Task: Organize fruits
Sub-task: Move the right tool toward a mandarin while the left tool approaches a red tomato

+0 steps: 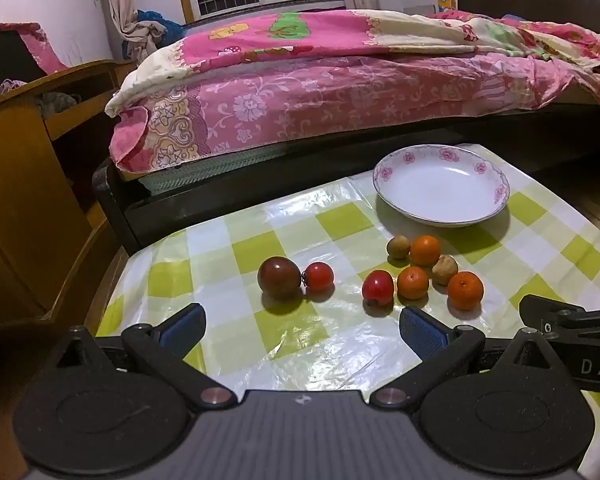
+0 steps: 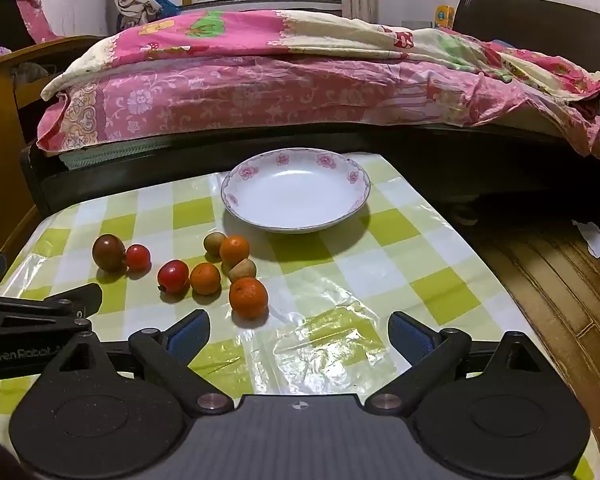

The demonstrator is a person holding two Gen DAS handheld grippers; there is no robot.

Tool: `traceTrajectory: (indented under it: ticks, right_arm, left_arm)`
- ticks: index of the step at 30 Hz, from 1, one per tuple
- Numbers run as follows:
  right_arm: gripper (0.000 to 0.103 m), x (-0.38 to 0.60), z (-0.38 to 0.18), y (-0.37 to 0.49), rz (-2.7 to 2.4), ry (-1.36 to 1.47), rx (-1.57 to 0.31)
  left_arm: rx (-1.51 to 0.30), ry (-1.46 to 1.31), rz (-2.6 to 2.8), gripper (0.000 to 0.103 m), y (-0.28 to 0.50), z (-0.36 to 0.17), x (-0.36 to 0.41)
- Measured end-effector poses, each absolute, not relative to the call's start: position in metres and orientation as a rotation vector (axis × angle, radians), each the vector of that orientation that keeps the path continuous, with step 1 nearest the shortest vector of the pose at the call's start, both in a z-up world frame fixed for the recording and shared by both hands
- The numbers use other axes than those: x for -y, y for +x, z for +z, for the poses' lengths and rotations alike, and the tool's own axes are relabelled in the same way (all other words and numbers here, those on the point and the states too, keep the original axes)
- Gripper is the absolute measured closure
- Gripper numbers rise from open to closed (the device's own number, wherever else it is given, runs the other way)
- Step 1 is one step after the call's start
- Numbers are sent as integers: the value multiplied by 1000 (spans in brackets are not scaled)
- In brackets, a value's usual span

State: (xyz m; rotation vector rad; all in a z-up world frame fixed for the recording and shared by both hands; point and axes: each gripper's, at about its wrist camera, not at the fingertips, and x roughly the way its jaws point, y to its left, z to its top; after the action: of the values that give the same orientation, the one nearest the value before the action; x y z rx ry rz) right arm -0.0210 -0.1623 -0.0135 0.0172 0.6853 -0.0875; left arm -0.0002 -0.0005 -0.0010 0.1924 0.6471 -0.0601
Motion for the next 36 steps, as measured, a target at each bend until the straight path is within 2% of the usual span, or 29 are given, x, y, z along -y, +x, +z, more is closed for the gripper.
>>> traceTrajectory:
  ticks: [13, 27, 36]
  right_arm:
    - [16, 163, -19, -5, -51, 23, -734]
    - [20, 164, -23, 28, 36, -38, -783]
    - [27, 165, -33, 51, 153, -77, -840]
  left_arm:
    - [-736, 192, -73, 0, 24, -7, -3]
    - [-750, 287, -204, 0, 57, -14, 4]
    - [-774, 331, -269, 0, 75, -25, 0]
